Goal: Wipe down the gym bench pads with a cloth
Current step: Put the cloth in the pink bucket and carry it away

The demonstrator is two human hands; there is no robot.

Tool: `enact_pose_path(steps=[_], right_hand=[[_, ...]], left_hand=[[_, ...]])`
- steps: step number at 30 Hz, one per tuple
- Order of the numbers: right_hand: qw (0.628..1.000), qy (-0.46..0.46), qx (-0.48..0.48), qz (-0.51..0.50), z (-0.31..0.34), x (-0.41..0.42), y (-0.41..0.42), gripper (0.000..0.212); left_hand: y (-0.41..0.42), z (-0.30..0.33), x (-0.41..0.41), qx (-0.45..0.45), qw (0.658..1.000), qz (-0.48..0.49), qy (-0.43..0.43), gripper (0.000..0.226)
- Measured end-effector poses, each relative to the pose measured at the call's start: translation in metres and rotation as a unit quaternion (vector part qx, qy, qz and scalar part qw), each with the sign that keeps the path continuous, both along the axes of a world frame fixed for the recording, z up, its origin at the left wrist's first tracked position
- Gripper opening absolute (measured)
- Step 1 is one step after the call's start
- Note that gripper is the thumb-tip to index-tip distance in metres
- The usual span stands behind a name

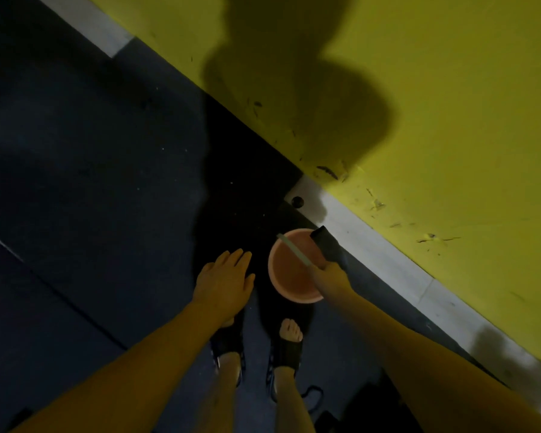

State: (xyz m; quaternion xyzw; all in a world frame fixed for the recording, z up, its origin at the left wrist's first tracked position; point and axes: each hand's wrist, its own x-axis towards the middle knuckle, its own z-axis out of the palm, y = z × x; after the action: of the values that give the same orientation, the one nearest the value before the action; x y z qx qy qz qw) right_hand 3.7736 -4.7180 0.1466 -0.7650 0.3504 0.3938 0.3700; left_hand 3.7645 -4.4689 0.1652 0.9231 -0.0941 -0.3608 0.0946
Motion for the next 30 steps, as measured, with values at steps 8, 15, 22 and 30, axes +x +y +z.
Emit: enact_pose_path(steps=[8,15,22,30], right_hand=[[0.999,0.004,0.009,0.031,-0.076,0.020,-0.015,0.027],[0.998,-0.001,0.024,0.050,-0.106,0.027,-0.021,0.040],[0.998,-0.008,0.027,0.058,-0.112,0.006,-0.034,0.041],[0.996,-0.019,0.038,0.079,-0.107,-0.009,-0.025,0.039]], left_hand=[[-0.020,-0.060,0.005,0.001,1.000,0.024,0.017,0.061],[-0.034,-0.083,0.012,0.003,0.999,0.026,0.029,0.061],[-0.044,-0.082,0.009,0.003,0.999,0.033,0.028,0.061],[-0.046,-0.079,-0.009,0.013,0.998,0.044,0.031,0.061]])
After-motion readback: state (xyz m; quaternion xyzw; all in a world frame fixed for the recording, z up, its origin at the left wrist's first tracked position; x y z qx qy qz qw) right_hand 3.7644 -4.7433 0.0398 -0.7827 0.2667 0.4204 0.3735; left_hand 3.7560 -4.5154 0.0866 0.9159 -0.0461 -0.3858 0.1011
